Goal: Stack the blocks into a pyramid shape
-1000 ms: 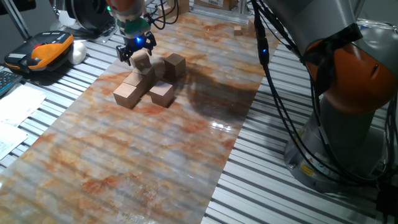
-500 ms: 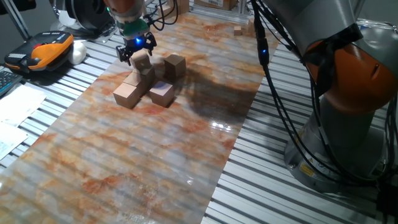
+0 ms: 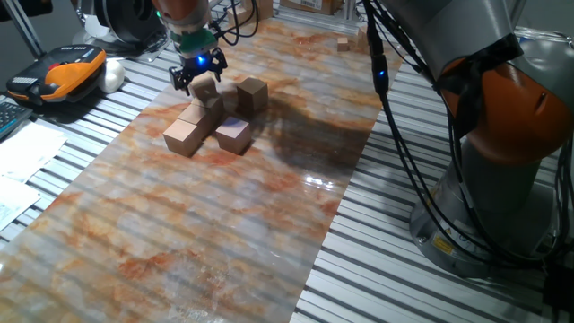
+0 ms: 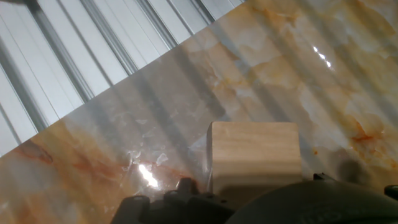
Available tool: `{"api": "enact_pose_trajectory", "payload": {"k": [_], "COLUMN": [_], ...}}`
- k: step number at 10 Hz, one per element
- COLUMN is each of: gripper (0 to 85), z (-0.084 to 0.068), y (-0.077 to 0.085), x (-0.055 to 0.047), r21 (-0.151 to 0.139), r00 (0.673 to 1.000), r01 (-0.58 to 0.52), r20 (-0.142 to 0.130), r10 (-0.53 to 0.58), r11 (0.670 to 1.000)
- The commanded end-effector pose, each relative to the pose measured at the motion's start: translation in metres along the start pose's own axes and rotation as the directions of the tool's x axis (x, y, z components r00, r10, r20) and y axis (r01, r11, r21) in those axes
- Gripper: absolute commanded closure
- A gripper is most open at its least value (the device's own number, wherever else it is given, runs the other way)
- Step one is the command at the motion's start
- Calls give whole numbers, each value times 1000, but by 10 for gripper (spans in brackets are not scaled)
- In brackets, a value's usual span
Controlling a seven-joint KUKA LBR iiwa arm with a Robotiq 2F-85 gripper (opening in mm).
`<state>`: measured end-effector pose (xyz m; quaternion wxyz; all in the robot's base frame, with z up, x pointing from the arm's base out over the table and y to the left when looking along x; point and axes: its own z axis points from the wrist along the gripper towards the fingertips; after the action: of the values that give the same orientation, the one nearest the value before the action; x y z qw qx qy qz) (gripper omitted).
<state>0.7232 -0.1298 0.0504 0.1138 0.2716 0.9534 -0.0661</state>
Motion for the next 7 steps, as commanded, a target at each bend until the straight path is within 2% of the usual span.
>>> {"api": "enact_pose_trajectory", "payload": {"k": [1, 5, 6, 7], "gripper": [0, 0, 170, 170], "z": [1, 5, 5, 4], "y": [0, 1, 1, 1], "x": [0, 0, 0, 0], "r21": [1, 13, 16, 18], "r00": [1000, 1000, 1000, 1000], "r01": [-2, -19, -21, -23], "r20": [0, 8, 10, 11], "r10": [2, 19, 21, 22], "r11": [1000, 1000, 1000, 1000]}}
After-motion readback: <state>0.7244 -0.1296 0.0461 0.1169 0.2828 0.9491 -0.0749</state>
